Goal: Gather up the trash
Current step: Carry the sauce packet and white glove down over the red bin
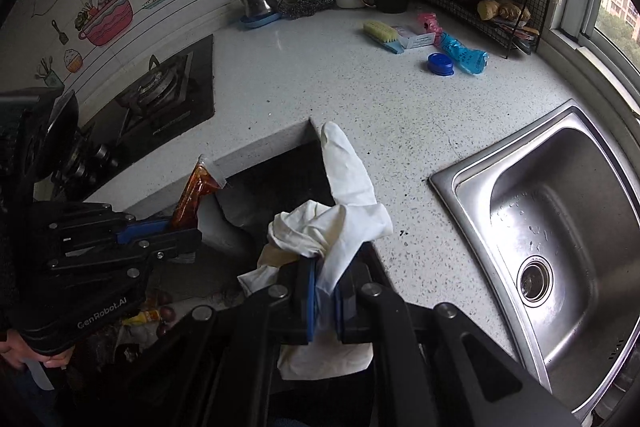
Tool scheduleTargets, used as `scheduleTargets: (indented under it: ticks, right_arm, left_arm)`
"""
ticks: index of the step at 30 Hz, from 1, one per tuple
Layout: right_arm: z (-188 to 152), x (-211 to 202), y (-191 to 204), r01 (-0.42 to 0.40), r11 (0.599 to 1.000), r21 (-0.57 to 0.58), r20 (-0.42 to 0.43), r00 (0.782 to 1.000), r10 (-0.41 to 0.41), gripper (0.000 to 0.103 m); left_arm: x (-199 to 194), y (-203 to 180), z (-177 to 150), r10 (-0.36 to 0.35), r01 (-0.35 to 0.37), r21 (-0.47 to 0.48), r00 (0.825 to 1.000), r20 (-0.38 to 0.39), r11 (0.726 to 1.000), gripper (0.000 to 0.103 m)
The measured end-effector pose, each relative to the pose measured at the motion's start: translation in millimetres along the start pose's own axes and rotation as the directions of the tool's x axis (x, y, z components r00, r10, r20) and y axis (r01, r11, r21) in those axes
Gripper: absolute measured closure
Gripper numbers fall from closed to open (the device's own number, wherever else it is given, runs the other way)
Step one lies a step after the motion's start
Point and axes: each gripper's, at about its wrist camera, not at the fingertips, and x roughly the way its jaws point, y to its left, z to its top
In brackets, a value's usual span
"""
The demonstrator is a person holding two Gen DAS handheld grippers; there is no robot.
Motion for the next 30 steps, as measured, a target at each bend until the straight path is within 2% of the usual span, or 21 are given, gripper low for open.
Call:
scheduleTargets:
  ticks: [6,12,17,22,26,30]
  right_arm:
    - [-28,21,31,-0.022,0.999,-0.046,-0.066,0.998,0.019,0.097]
    - [-51,70,49,-0.043,0.994,-0.098,-0.159,0.987,0.027,0.097]
    - [-69,120,56,-0.015,0.984,-0.178,-0.167,0.986,-0.016,0.097]
    - [-90,187,41,-0.036,0.990,-0.138,-0.217,0.976,0.005,0.097]
    - [-110,242,26,-0.019,0.989,-0.149,-0.208,0.978,-0.012,0.097]
    - [-129,294,8,-0.025,0.993,-0.119,-0.245,0.970,-0.005,0.097]
  left_arm:
    - [22,24,-48,0.022,-0.027,-0.071,0.998,-0.065,0.997,0.094]
    - [67,40,-82,0.024,-0.040,-0.117,0.990,-0.136,0.992,0.094]
    - [130,50,-103,0.007,-0.032,-0.131,0.981,-0.192,0.991,0.094]
    - [206,57,-115,0.000,-0.030,-0.124,0.972,-0.235,0.992,0.094]
    - [272,59,-124,-0.022,-0.005,-0.102,0.965,-0.262,0.995,0.094]
    - [329,60,-130,-0.034,0.005,-0.104,0.958,-0.284,0.995,0.094]
